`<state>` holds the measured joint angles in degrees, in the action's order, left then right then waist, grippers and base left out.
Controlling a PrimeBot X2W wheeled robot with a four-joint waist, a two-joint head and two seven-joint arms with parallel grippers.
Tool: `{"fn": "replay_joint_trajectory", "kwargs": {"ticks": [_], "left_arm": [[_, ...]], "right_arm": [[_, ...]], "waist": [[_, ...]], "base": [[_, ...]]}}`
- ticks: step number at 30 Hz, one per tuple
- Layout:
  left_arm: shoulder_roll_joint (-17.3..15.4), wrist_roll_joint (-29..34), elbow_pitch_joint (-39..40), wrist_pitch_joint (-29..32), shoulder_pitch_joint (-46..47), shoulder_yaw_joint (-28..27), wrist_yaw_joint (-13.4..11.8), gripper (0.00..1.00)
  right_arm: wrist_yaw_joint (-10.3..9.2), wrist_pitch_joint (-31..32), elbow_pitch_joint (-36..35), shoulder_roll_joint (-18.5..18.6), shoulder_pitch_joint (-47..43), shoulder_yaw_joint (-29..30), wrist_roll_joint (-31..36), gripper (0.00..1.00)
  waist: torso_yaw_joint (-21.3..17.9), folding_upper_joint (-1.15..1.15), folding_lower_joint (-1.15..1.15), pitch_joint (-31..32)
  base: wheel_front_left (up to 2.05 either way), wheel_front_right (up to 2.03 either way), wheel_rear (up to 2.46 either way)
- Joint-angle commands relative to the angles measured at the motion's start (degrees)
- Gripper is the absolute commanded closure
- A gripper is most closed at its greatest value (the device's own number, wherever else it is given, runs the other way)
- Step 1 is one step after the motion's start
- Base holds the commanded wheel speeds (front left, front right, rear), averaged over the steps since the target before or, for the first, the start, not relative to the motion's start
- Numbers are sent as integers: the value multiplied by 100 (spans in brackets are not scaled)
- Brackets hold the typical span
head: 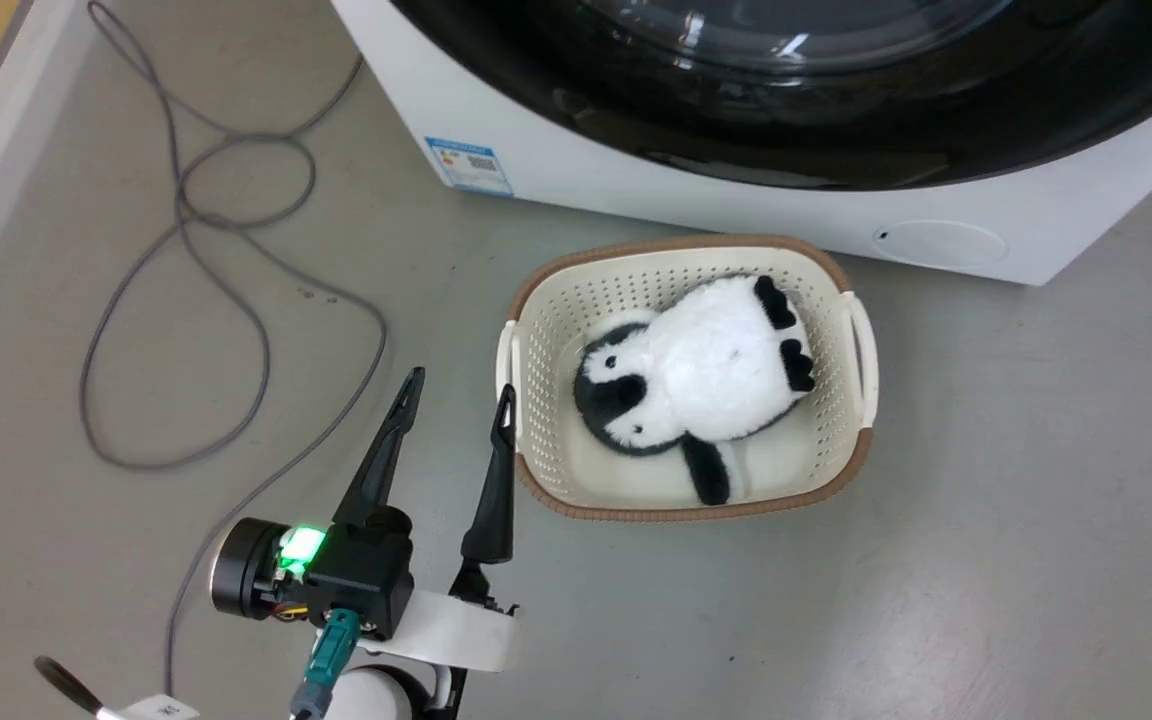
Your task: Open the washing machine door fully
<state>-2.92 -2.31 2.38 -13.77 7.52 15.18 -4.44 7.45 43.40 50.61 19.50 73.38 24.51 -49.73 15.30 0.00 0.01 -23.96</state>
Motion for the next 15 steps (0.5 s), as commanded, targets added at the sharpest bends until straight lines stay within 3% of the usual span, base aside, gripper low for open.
{"fn": "replay_joint_trajectory", "kwargs": {"ticks": [1, 15], "left_arm": [[-2, -28, 10, -59, 125, 34, -37, 0], [2, -46, 6, -123, 178, 114, -87, 0]], "right_arm": [[4, 128, 135, -21, 216, 33, -110, 100], [3, 913, 428, -180, 288, 354, 30, 100]], "waist": [[35, 0, -1, -43], [60, 0, -1, -33]], "base": [[0, 0, 0], [0, 0, 0]]}}
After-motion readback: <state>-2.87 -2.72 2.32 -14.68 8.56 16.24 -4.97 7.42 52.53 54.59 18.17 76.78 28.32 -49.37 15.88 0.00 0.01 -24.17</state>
